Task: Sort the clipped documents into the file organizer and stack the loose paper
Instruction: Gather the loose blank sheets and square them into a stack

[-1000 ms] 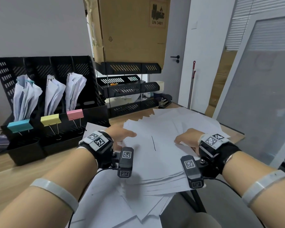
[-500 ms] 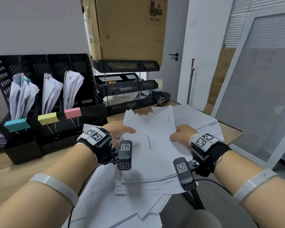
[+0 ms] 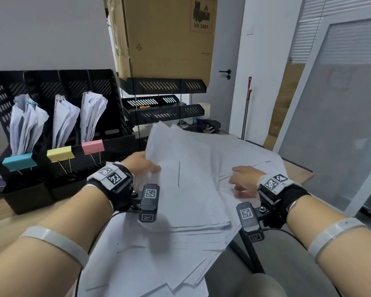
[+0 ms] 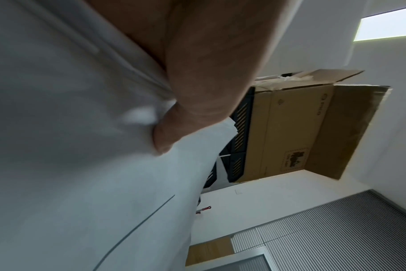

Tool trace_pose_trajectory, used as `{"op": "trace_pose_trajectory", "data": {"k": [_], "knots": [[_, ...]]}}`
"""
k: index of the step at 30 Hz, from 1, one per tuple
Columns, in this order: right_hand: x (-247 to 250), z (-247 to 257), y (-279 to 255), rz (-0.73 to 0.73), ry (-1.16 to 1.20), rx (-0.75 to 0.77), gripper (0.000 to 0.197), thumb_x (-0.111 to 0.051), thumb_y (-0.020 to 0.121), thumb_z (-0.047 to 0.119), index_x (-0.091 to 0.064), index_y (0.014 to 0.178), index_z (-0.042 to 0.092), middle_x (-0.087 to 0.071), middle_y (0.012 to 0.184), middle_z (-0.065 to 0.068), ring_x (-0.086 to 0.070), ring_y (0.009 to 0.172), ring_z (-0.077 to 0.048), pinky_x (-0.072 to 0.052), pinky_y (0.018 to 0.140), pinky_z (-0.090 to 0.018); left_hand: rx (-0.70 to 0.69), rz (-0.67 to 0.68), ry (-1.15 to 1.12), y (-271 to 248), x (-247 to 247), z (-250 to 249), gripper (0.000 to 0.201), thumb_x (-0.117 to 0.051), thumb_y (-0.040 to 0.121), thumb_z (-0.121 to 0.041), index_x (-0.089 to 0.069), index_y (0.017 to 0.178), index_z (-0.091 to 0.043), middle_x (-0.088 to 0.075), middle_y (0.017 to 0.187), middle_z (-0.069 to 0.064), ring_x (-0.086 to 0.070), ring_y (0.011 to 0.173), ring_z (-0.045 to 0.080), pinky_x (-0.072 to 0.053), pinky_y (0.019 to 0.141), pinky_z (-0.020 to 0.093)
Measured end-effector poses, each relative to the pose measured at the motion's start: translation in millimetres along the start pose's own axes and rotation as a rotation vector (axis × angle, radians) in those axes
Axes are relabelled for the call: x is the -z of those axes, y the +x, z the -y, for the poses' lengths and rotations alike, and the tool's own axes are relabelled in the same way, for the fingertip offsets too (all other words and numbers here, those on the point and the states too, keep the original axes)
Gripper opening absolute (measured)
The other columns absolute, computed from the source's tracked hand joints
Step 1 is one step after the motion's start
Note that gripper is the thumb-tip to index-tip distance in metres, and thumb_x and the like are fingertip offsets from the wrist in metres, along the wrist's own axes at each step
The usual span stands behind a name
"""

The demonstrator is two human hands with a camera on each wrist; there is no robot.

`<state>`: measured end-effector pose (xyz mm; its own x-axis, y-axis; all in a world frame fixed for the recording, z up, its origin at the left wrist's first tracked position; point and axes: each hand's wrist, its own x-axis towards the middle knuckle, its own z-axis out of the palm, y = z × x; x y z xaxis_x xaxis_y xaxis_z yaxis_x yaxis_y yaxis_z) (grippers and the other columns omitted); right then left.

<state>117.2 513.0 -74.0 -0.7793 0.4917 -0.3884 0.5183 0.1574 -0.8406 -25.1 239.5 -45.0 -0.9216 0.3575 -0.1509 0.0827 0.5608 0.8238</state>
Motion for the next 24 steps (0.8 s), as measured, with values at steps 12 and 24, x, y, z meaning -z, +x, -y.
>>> {"op": "trace_pose_trajectory", "data": {"k": [12, 24], "knots": [[-10.6, 22.7, 2.5, -0.007, -0.170, 0.000, 0.027, -0.067, 0.091, 0.023, -0.060, 0.110, 0.005, -0.060, 0.099, -0.012, -0.061, 0.078, -0.019, -0.061, 0.069, -0.033, -0.318, -0.261, 0.028, -26.1, 53.5, -30.5, 0.019, -0.063, 0.089, -0.004, -0.068, 0.102, -0.016, -0.072, 0.100, 0.007, -0.069, 0.097, 0.028, -0.052, 0.082, 0.033], [-39.5, 79.6, 1.2, 0.147, 0.213, 0.415, 0.073, -0.075, 0.086, 0.029, -0.038, 0.146, 0.015, -0.056, 0.132, -0.010, -0.056, 0.121, -0.024, -0.048, 0.105, -0.046, -0.560, -0.453, -0.485, -34.0, 79.6, -29.6, 0.022, -0.067, 0.083, -0.016, -0.069, 0.102, -0.024, -0.075, 0.108, 0.013, -0.072, 0.100, 0.035, -0.057, 0.093, 0.054]]}}
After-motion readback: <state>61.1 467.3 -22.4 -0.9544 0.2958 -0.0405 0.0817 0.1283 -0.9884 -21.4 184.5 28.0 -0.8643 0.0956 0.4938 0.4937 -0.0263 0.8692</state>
